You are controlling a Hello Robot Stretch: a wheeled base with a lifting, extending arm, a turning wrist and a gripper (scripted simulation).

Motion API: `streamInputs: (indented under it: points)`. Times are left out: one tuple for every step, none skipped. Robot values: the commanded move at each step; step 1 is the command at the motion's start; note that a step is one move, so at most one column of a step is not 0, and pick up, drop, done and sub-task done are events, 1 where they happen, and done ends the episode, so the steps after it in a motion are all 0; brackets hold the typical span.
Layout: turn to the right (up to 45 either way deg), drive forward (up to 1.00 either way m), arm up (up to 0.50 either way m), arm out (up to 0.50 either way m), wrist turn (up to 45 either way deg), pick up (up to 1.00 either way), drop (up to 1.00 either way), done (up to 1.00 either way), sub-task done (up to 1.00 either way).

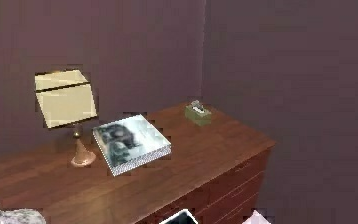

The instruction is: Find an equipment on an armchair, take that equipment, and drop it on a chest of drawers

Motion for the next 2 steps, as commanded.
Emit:
streamInputs:
  points:
    - [-45.0,0.00,0.00,0.00,0.0,0.00,0.00,0.00,0.00]
    - [-9.0,0.00,0.00,0.00,0.0,0.00,0.00,0.00,0.00]
